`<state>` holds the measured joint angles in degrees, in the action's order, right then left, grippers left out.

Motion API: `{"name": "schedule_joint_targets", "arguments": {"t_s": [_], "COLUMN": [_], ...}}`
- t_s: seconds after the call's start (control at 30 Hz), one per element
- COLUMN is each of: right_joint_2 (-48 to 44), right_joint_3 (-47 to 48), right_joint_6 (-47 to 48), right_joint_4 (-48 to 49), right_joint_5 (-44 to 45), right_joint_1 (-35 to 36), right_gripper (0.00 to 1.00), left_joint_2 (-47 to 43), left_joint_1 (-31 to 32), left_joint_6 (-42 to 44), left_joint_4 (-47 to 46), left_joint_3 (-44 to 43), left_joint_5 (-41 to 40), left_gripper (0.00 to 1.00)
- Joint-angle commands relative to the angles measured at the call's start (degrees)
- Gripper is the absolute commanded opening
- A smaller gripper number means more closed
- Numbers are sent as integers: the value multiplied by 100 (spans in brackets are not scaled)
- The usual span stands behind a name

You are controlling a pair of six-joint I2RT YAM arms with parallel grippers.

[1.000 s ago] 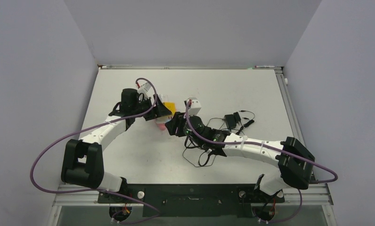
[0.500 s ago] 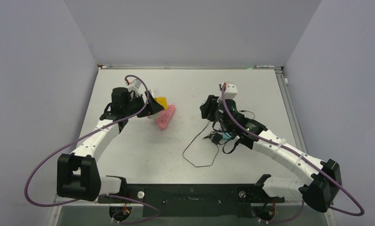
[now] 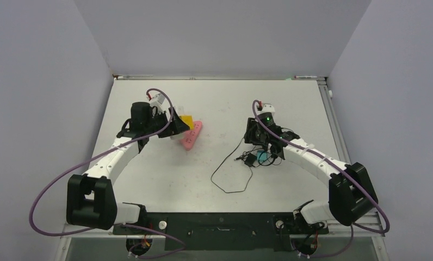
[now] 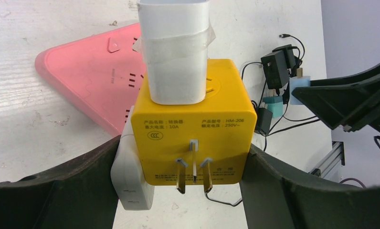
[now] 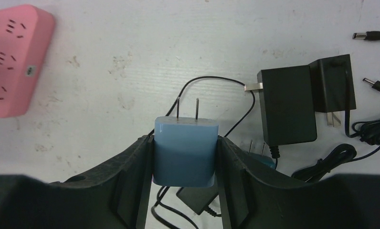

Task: Pull the plug off the socket
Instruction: Place the plug at the center of the board.

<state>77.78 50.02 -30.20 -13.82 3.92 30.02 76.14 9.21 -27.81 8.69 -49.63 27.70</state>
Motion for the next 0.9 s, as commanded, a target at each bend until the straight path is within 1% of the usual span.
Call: {"name": "schedule_joint_targets", "arguments": {"t_s": [0.0,0.1,0.2,0.33,0.6,0.67,0.87], "right_joint_2": [263,379,483,866,1202,1222,1359], "right_joint_3": [-29,-66,-114,-28,35,30,21], "right_joint_6": [264,372,375,303,212,193,126], "right_joint_4": [376,444,588,593,657,661,675], "right_joint_5": [219,381,324,292,460,507,564], "right_joint_1": [-79,-84,-85,-84,-84,-93,-93], "right_gripper": [5,5,5,7,13,16,33], "left_joint_2": [8,12,29,100,194,223,294], "left_joint_1": [62,96,123,161,299,324,399], "left_joint_6": [80,111,123,139,230,241,283], "left_joint_4": [-238,-221,-205,-177,-158,-157,-157], "left_joint_3": [-223,-234,-252,-267,-310,-318,-348], "left_joint_5": [170,111,96,96,83,77,77], "left_gripper": [0,0,0,0,0,0,0]}}
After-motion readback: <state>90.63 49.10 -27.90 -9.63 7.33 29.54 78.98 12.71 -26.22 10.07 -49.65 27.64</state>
